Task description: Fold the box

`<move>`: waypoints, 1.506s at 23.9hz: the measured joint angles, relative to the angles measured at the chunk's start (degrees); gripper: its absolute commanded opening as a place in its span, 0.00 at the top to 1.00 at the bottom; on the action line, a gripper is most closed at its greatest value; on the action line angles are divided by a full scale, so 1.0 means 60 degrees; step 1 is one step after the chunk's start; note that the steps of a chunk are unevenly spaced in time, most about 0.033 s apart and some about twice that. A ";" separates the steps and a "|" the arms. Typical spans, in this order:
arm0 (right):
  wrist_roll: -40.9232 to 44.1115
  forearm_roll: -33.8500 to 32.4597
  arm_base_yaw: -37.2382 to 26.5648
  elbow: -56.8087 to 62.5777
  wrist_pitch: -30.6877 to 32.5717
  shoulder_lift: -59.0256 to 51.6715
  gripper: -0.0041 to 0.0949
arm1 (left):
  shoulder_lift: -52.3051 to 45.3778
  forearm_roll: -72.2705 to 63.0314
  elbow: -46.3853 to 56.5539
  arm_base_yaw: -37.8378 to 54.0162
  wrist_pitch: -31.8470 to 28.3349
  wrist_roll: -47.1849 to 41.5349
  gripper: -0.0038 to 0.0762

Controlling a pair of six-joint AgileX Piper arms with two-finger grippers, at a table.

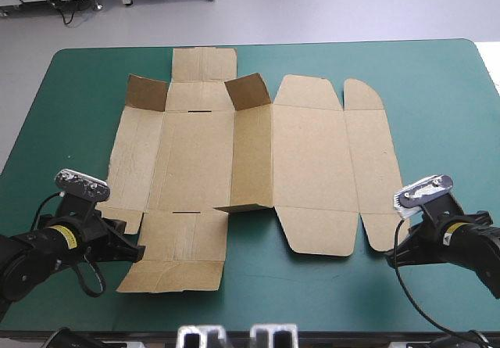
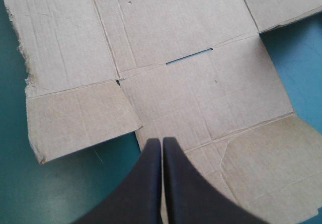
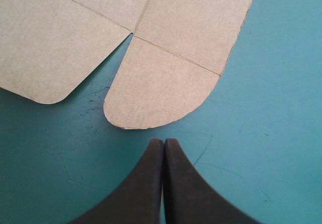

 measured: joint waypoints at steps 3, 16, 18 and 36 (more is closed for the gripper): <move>0.0000 0.0000 0.0000 0.0000 0.0000 0.0000 0.98 | 0.0000 0.0000 0.0000 0.0000 0.0000 0.0000 0.95; 0.0000 0.0004 0.0000 0.0000 -0.0328 0.0000 0.98 | 0.0683 0.1687 0.0000 0.0000 -0.0618 -0.0254 0.93; 0.0000 0.0004 0.0000 0.0000 -0.0492 0.0000 0.98 | 0.1491 0.2166 0.0000 0.0000 -0.0979 -0.0403 0.93; 0.0000 0.0217 0.0000 0.0000 -0.0511 0.0000 0.98 | 0.5726 -0.7401 -0.1803 0.9385 -0.0595 0.9047 0.93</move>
